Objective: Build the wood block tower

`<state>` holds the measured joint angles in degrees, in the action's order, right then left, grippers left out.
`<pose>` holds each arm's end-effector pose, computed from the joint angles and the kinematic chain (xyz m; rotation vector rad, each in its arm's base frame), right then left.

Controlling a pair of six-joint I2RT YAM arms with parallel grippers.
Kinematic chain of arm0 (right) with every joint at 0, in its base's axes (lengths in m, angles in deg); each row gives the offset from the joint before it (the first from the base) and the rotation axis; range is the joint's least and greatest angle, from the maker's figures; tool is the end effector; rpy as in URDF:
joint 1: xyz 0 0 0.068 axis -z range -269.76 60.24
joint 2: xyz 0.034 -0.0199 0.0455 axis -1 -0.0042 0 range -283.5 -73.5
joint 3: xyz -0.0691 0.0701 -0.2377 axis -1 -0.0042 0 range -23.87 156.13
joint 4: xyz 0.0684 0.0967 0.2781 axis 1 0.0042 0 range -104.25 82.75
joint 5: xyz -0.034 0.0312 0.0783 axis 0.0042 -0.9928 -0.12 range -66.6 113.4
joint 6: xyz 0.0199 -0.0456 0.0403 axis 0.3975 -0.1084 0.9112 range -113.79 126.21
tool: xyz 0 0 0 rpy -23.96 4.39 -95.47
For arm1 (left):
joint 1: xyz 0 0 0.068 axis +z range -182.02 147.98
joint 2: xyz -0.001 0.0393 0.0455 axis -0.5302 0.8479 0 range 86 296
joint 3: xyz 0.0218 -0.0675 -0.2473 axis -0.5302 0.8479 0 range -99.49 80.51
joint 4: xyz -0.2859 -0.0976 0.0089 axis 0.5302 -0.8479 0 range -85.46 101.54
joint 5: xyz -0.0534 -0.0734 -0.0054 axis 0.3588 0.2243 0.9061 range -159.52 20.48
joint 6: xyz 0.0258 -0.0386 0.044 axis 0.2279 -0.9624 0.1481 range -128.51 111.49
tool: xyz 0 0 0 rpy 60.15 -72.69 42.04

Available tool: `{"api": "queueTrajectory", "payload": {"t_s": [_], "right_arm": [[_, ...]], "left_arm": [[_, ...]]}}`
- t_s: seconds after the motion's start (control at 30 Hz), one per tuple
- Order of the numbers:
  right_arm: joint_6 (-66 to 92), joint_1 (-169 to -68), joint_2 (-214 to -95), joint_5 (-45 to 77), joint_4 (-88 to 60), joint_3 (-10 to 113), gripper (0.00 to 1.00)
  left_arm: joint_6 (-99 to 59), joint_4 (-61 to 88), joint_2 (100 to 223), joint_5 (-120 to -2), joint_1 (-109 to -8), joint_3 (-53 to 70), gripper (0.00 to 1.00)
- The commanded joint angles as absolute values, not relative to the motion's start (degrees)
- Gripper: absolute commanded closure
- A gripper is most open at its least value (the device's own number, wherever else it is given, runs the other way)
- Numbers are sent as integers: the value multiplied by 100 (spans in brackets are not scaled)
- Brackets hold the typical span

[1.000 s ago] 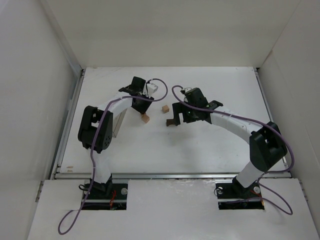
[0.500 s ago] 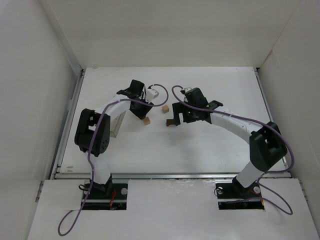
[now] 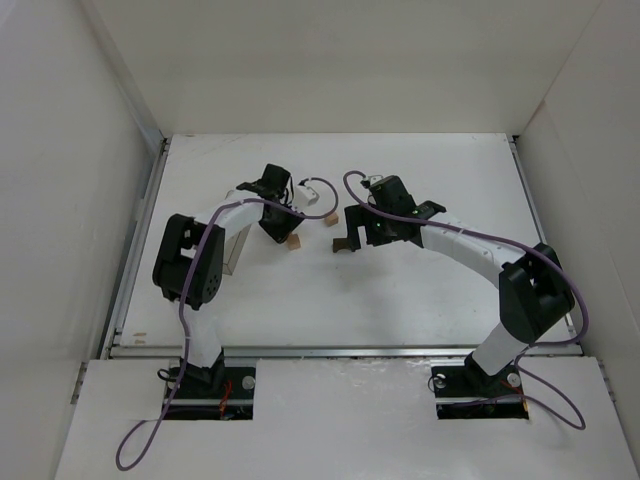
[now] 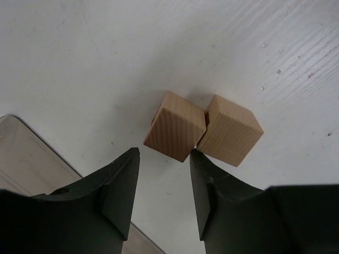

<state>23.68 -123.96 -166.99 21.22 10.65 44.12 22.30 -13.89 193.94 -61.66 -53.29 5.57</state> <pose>0.3295 0.2263 0.1958 -0.3807 2.4718 0.4351 0.4030 -0.1642 0.1379 1.1773 2.2958 -0.1160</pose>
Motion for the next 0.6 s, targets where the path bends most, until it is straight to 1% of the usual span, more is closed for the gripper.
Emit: {"api": "queueTrajectory", "payload": {"t_s": [0.0, 0.1, 0.23, 0.43, 0.53, 0.57], "right_arm": [[2291, -12395, -16578, 2076, 904, 4504, 1], [2291, -12395, -16578, 2076, 904, 4452, 1], [2291, -12395, -16578, 2076, 904, 4451, 1], [2291, -12395, -16578, 2023, 904, 4451, 1], [2291, -12395, -16578, 2023, 904, 4451, 1], [2291, -12395, -16578, 2023, 904, 4451, 1]], "left_arm": [[2340, -1377, 19376, -6074, -5329, 290, 61], [2340, -1377, 19376, -5942, -5329, 237, 61], [2401, -1377, 19489, -5871, -5381, 237, 58], [2559, -1377, 19490, -5651, -5381, 184, 58], [2612, -1447, 19551, -5598, -5381, 132, 63], [2612, -1447, 19612, -5598, -5381, 132, 70]]}}
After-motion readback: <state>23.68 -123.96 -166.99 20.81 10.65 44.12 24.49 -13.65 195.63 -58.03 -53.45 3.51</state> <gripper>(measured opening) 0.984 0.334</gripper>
